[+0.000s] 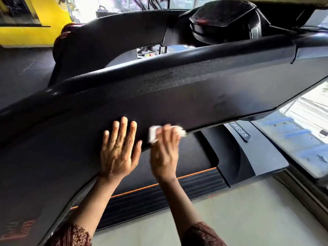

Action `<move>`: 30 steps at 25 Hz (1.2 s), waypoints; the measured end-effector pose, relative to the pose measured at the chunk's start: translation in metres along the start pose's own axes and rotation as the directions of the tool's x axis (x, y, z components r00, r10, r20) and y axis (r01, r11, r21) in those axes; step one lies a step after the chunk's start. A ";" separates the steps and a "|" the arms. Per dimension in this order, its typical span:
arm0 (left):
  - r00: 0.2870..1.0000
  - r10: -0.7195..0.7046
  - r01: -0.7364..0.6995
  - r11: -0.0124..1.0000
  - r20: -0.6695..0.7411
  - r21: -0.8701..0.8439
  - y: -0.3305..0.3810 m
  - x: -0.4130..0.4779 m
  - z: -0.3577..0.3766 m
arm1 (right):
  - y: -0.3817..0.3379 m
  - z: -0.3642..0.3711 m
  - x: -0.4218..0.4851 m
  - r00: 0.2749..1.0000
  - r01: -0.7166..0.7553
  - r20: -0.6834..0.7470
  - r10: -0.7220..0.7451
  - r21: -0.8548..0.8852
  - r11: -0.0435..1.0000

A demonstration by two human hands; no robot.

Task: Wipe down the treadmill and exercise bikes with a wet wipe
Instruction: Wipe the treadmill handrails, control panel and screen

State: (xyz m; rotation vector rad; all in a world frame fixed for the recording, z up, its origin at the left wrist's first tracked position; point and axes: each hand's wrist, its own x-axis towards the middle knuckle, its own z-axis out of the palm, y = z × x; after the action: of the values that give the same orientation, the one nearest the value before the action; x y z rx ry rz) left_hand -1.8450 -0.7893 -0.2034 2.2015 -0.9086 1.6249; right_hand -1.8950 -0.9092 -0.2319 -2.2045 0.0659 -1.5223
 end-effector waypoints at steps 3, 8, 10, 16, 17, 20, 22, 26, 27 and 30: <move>1.000 0.021 -0.021 0.999 -0.012 0.037 0.003 0.008 0.002 | 0.055 -0.021 0.023 0.985 0.166 -0.012 -0.171 -0.168 0.972; 0.999 -0.049 0.050 0.998 -0.019 0.030 0.033 0.025 0.013 | 0.106 -0.069 0.112 0.751 -0.476 -0.385 0.536 0.247 0.844; 0.998 -0.060 0.060 0.998 -0.020 0.034 0.042 0.032 0.018 | 0.079 -0.050 0.089 0.945 -0.187 -0.258 0.201 0.078 0.979; 0.995 -0.082 0.087 0.993 -0.061 0.075 0.053 0.040 0.024 | 0.102 -0.071 0.103 0.979 0.172 -0.101 -0.179 -0.066 0.983; 0.994 -0.088 0.093 0.992 -0.064 0.080 0.055 0.041 0.024 | 0.106 -0.081 0.122 0.966 -0.057 -0.250 0.063 0.032 0.998; 0.994 -0.089 0.093 0.993 -0.057 0.073 0.058 0.043 0.022 | 0.066 -0.065 0.124 0.961 -0.143 -0.212 0.175 0.158 0.977; 0.998 -0.058 0.061 0.996 -0.040 0.067 0.055 0.043 0.021 | 0.026 -0.045 0.096 0.975 0.222 0.000 -0.224 0.115 0.968; 0.999 -0.030 0.034 0.993 -0.032 0.109 0.045 0.042 0.015 | 0.057 -0.053 0.115 0.970 0.239 -0.054 -0.238 0.019 0.971; 0.999 -0.026 0.030 0.993 -0.033 0.114 0.045 0.042 0.014 | 0.069 -0.060 0.123 0.985 0.059 -0.167 -0.051 0.039 0.998; 0.999 0.005 -0.002 0.995 -0.039 0.097 0.050 0.049 0.014 | 0.063 -0.062 0.131 0.934 -0.162 -0.285 0.214 0.196 0.967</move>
State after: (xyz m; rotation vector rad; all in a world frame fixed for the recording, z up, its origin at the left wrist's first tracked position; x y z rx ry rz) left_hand -1.8566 -0.8515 -0.1707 2.2235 -0.8402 1.7423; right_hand -1.8863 -1.0248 -0.1245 -1.7632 0.2302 -1.6780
